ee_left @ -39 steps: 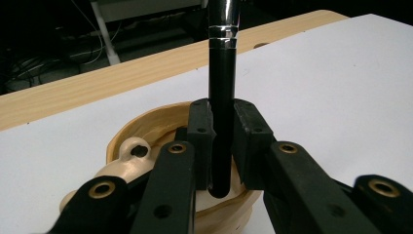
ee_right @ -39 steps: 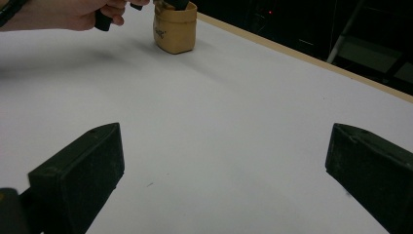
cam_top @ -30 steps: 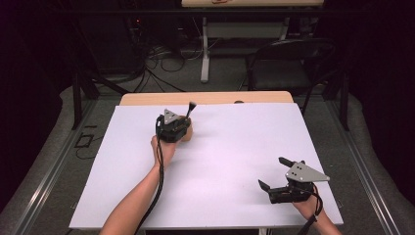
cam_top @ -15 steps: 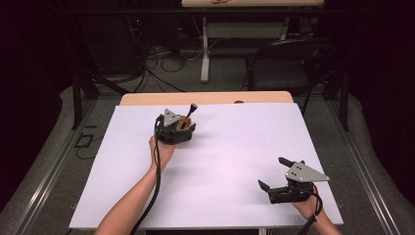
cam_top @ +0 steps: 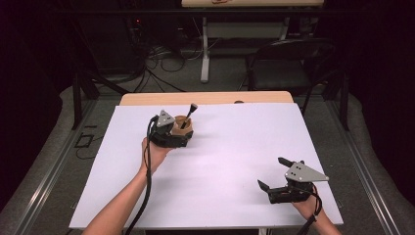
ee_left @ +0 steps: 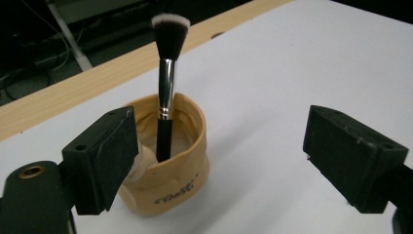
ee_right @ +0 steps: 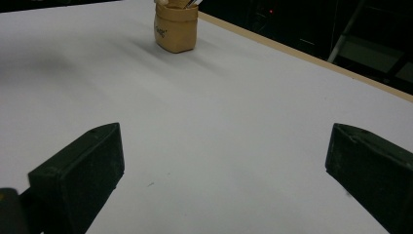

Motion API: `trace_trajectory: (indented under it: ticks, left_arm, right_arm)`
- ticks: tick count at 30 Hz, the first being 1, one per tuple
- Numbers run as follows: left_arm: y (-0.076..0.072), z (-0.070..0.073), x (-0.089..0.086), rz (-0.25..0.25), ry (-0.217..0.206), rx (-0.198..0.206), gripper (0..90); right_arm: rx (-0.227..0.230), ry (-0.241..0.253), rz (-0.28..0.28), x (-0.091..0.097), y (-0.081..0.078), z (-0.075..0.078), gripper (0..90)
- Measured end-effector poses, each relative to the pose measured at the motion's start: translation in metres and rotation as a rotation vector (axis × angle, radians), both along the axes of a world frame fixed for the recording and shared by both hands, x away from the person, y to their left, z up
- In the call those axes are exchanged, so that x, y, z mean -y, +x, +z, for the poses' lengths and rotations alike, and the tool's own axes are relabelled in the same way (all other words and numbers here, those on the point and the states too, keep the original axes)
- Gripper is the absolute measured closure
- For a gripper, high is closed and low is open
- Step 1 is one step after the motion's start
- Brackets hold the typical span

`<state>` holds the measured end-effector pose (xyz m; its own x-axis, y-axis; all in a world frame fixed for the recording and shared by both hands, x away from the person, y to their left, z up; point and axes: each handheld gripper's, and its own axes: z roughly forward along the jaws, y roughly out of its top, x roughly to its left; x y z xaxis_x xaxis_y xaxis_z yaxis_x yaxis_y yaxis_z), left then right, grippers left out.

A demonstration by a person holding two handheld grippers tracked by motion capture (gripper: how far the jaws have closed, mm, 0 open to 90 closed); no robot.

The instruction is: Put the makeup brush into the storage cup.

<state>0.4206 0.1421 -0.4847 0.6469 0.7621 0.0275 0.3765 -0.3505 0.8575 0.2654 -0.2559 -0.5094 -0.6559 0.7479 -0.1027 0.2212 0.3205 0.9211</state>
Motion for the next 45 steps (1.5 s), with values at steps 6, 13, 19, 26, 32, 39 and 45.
trace_trajectory:
  ticks: [6, 13, 19, 26, 32, 39, 45]
  left_arm:
    - [-0.007, 0.004, -0.005, -0.031, 0.034, -0.032, 9.8]
    - [-0.017, 0.007, -0.015, -0.048, 0.057, -0.057, 6.1]
    - [-0.023, 0.009, -0.023, -0.042, 0.054, -0.062, 3.8]
    - [-0.033, 0.011, -0.034, -0.036, 0.051, -0.057, 2.7]
    - [-0.043, 0.011, -0.044, -0.027, 0.043, -0.051, 1.2]
    - [-0.058, 0.011, -0.056, -0.013, 0.021, -0.027, 0.1]
    - [-0.074, 0.009, -0.067, 0.000, -0.007, 0.002, 0.1]
  right_arm:
    - [0.000, -0.002, -0.001, 0.000, 0.000, 0.000, 0.1]
    - [0.007, 0.007, 0.007, 0.000, 0.000, 0.000, 0.0]
    - [0.009, 0.011, 0.016, 0.000, -0.001, 0.000, 0.0]
    - [0.006, 0.010, 0.015, -0.001, 0.000, 0.000, 0.0]
    - [0.005, 0.009, 0.016, 0.000, -0.001, 0.000, 0.0]
    - [0.006, 0.006, 0.017, -0.001, -0.001, 0.000, 0.0]
    - [0.003, 0.007, 0.015, -0.001, -0.001, 0.000, 0.0]
